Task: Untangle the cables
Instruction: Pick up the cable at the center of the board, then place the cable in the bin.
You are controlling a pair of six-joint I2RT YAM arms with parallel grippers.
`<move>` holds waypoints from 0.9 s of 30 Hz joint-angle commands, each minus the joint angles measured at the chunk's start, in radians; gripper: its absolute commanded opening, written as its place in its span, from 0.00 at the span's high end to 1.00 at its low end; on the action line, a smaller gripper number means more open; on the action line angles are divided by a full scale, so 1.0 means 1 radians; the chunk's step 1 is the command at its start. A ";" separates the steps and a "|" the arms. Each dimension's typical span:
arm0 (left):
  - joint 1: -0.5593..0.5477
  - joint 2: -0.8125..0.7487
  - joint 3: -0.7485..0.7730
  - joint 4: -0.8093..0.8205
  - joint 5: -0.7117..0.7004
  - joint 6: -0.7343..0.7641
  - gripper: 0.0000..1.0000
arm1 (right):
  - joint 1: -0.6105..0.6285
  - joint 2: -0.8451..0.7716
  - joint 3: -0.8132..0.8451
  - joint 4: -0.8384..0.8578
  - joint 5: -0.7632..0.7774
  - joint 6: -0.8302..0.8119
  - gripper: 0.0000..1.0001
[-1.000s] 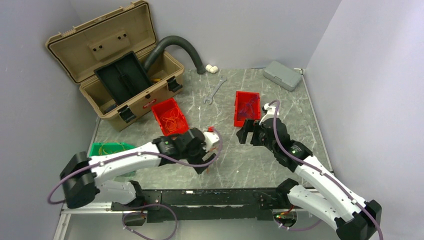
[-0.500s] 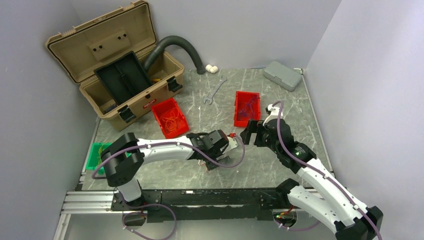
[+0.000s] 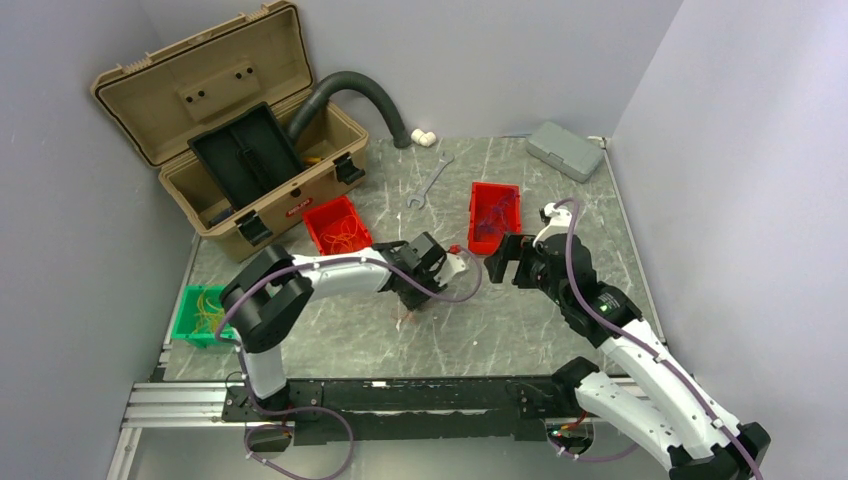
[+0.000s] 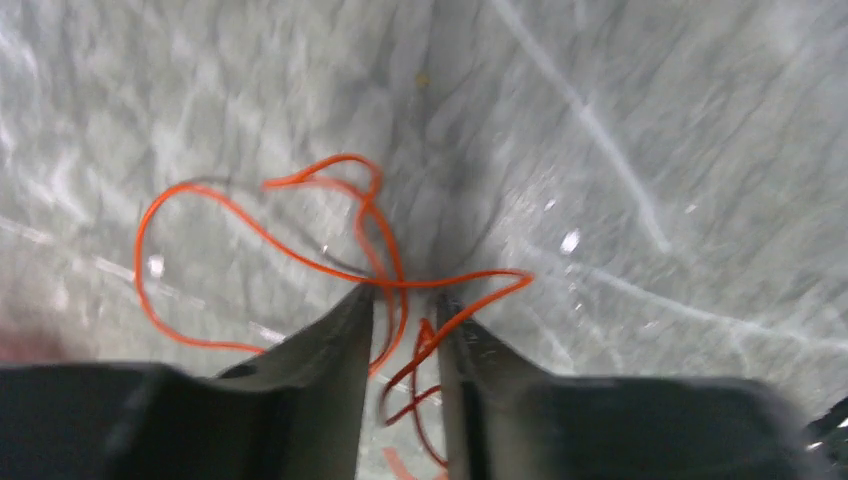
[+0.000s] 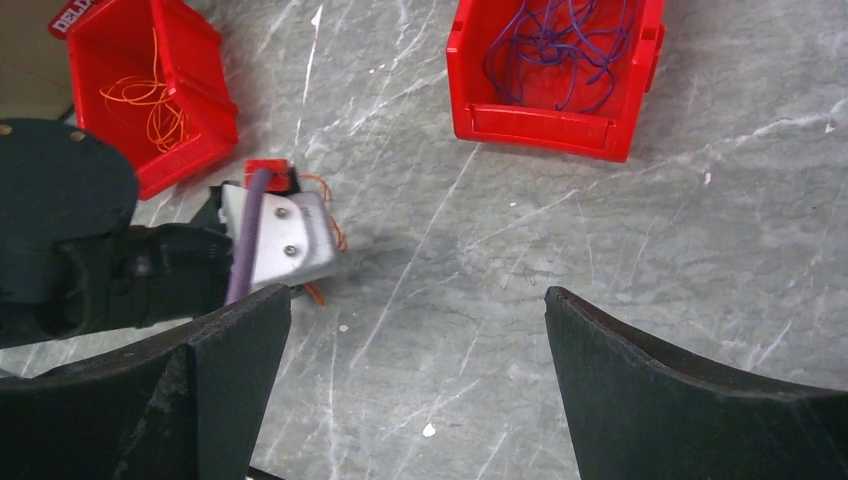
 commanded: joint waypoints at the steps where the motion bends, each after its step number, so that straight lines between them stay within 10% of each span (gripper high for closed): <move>1: 0.009 0.081 0.060 -0.043 0.099 0.002 0.74 | -0.007 -0.018 0.054 -0.019 -0.007 -0.015 0.00; 4: 0.007 0.087 0.051 -0.047 0.109 -0.026 1.00 | -0.011 -0.023 0.057 -0.023 -0.005 -0.014 0.00; 13: 0.035 -0.136 0.035 -0.101 0.015 -0.187 1.00 | -0.016 -0.020 0.065 -0.018 -0.012 -0.015 0.00; 27: 0.406 -0.520 -0.020 -0.124 0.021 -0.391 1.00 | -0.025 -0.016 0.046 0.005 -0.039 -0.009 0.00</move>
